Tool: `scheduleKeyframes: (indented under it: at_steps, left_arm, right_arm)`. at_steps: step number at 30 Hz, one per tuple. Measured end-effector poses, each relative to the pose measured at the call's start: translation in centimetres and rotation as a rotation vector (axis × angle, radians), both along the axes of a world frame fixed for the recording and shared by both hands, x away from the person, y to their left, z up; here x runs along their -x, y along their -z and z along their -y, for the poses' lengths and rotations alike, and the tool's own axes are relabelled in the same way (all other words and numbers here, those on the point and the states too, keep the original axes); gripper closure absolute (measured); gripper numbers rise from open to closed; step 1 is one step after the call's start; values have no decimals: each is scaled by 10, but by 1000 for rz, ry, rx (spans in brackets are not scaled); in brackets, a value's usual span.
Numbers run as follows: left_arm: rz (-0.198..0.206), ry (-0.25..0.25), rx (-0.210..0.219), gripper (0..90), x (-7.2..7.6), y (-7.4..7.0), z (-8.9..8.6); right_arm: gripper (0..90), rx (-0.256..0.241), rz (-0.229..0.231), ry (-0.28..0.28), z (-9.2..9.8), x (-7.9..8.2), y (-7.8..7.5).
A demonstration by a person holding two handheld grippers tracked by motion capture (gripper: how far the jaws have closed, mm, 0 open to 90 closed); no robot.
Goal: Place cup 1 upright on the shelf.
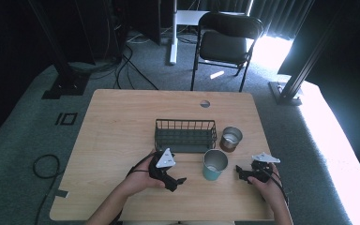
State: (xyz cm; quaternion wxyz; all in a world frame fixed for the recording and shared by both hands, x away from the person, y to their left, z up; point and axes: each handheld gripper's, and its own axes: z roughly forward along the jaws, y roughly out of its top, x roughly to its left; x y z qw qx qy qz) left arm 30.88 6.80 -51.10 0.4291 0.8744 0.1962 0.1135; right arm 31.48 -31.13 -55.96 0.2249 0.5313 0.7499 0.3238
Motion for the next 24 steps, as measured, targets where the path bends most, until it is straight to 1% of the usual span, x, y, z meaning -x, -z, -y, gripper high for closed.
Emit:
scheduleKeyframes:
  at_steps: [2,9,13,14,18,21,24]
  left_arm:
    - [3,7,9,16,-1,-1,5]
    - [10,38,19,16,-3,-5,18]
    - [10,54,21,16,-5,-3,26]
    - [9,54,30,16,-5,-3,27]
    - [9,65,41,16,-6,-3,34]
    - [11,74,35,16,-7,-2,39]
    - [12,85,42,16,-7,-3,44]
  right_arm:
    - [114,0,0,0,0,0,0]
    - [114,0,0,0,0,0,0]
    - [114,0,0,0,0,0,0]
    - [114,0,0,0,0,0,0]
    - [114,0,0,0,0,0,0]
    - [114,0,0,0,0,0,0]
    - [114,0,0,0,0,0,0]
